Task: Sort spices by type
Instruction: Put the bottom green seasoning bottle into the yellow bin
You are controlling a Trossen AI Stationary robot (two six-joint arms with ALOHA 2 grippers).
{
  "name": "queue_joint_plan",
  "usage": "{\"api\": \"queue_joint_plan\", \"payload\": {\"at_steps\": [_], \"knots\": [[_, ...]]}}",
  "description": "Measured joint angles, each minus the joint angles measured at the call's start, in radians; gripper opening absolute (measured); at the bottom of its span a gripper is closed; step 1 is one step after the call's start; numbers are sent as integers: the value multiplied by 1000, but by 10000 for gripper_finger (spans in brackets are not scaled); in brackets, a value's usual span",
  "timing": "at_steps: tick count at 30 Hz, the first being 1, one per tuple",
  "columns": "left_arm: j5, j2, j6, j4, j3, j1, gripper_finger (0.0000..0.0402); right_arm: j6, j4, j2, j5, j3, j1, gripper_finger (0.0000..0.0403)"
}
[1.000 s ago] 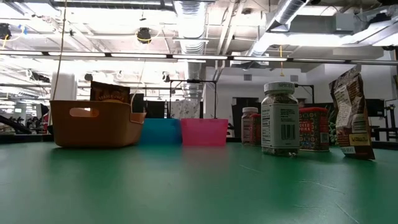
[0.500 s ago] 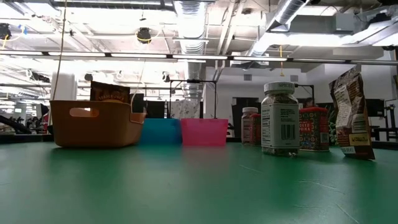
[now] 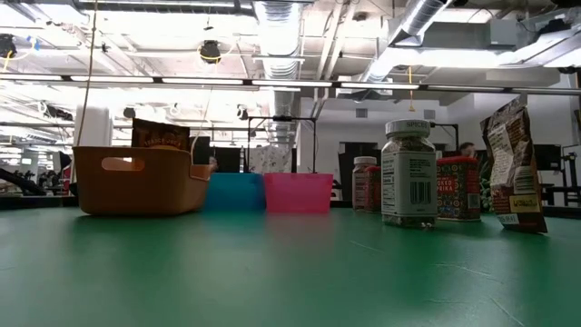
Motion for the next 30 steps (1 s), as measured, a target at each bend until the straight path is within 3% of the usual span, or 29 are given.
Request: {"api": "queue_joint_plan", "payload": {"at_steps": [7,21,30], "knots": [[5,0,3,2,0,0,207,0,0,0,0,0,0,305],[-7,-6,125,-73,0,58,203,0,2,0,0,0,0,305],[-123,-109,220,-216,0,172,202,8,-4,0,0,0,0,305]]}}
